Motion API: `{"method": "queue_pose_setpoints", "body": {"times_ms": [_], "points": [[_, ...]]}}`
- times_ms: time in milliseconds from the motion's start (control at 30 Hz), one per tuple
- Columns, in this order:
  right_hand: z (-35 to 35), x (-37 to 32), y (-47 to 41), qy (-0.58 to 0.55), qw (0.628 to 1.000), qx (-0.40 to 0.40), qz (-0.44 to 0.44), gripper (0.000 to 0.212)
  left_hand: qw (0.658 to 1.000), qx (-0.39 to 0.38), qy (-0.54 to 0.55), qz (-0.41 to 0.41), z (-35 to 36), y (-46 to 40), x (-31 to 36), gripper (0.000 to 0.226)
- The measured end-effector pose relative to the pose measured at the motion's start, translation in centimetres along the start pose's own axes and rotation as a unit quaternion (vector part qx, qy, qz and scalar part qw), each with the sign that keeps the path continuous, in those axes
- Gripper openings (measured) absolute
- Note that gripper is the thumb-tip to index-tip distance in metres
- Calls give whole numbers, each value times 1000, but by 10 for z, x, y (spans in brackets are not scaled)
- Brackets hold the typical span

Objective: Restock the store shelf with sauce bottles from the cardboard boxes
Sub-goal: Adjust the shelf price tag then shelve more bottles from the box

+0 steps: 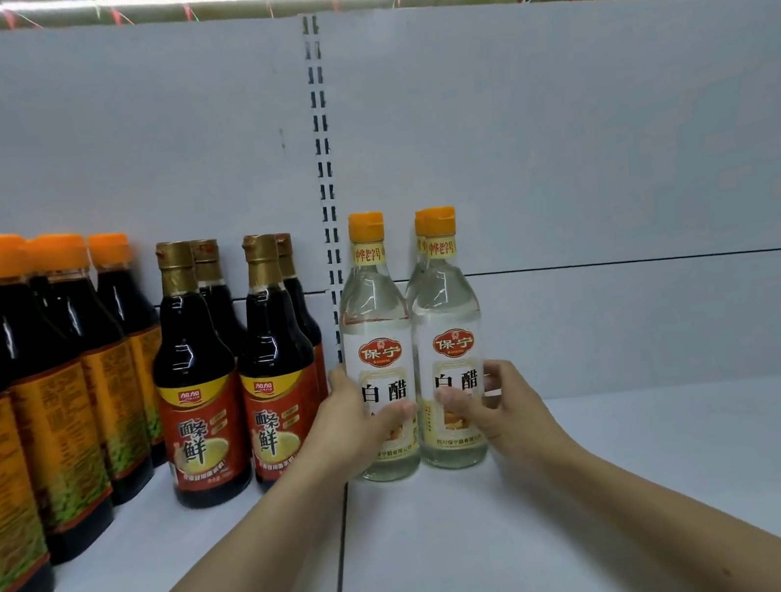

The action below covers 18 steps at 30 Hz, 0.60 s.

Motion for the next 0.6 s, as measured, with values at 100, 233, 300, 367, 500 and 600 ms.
{"method": "queue_pose_setpoints", "body": {"times_ms": [100, 233, 300, 367, 500, 600], "points": [[0, -1, -2, -1, 1000, -7, -2, 52, 1000, -4, 9, 0, 0, -3, -2, 56], [5, 3, -8, 15, 1000, 1, -16, 51, 1000, -1, 4, 5, -1, -8, -3, 61], [7, 3, -8, 18, 1000, 5, -23, 50, 1000, 4, 4, 9, -1, -10, -5, 63], [6, 4, -7, 13, 1000, 3, -20, 51, 1000, 9, -2, 13, -1, -13, -6, 64], [7, 3, -8, 8, 1000, -5, -12, 62, 1000, 12, -13, 9, -1, -18, -11, 68], [7, 3, -9, 16, 1000, -8, -10, 58, 1000, 14, -15, 3, -1, -21, -16, 72]]}}
Point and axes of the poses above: each hand's wrist, its own y-axis away from the middle knuckle, its own z-axis out of the palm, x = y × z, the point moved 4 cm from there along -y, towards the middle knuckle, and after that the axes turned 4 degrees about y, right-handed, at the moved point
